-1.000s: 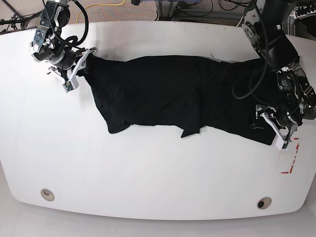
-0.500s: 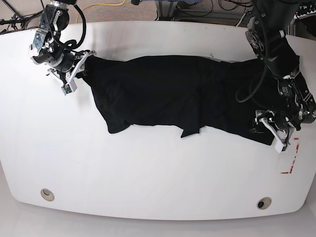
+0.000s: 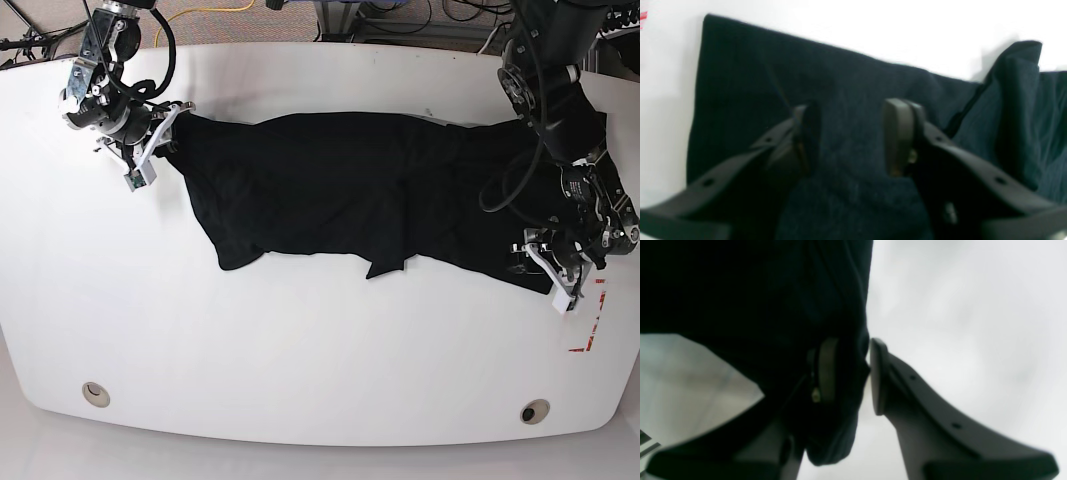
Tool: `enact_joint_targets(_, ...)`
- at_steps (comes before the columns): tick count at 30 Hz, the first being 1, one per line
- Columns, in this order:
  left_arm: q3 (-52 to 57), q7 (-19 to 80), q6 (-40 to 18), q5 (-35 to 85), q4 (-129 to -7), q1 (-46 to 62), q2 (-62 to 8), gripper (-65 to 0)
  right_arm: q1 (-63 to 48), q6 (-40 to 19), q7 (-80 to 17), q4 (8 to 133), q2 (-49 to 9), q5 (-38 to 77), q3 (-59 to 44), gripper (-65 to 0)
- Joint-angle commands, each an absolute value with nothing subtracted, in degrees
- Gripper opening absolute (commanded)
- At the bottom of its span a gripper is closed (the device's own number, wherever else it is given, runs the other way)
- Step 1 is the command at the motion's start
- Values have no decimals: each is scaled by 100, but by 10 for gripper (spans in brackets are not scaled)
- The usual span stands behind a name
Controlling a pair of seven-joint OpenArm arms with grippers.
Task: Fold the T-shirt properly
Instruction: 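Lower the open left gripper onto the shirt edge near the red tape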
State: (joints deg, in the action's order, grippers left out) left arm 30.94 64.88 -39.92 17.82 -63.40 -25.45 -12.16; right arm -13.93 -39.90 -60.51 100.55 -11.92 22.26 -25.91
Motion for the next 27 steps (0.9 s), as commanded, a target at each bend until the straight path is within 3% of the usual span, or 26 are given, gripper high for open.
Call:
enact_joint_targets(1,3056,6352,-4000,1880,-6298,-2775,-1352,-373,-1404,-4000,-6007,10224,-1237,2259,-2619,-511)
enact_joint_targets(10,2688,5936,-4000,1901,-6010,-2771,-1477,-160,-1405,-4000,-6399,10241,-1212,2216,-2629,-495)
enact_joint_targets(16,2494,5814,-4000,1913,-6005,-2709,-1502,-148,-1359,-4000,-6552,10262,-1202,2195,-2641,-428)
enact_joint_targets(18,2440,5798,-4000,1911,-6017,-2681,-1492,-150,-1342,-4000,-6538,10268,-1217,2195,-2643,-390)
enact_joint_targets(20,2155,5829,-4000,1956,-6091,-2614,-1441,-153,-1242,-4000,-6459,10221,-1288,2176,-2640,-284)
enact_joint_targets(27,1912,5875,-4000,1961,-6115,-2496,-1396,-175,-1011,-4000,-6377,10218,-1336,2179,-2649,-61)
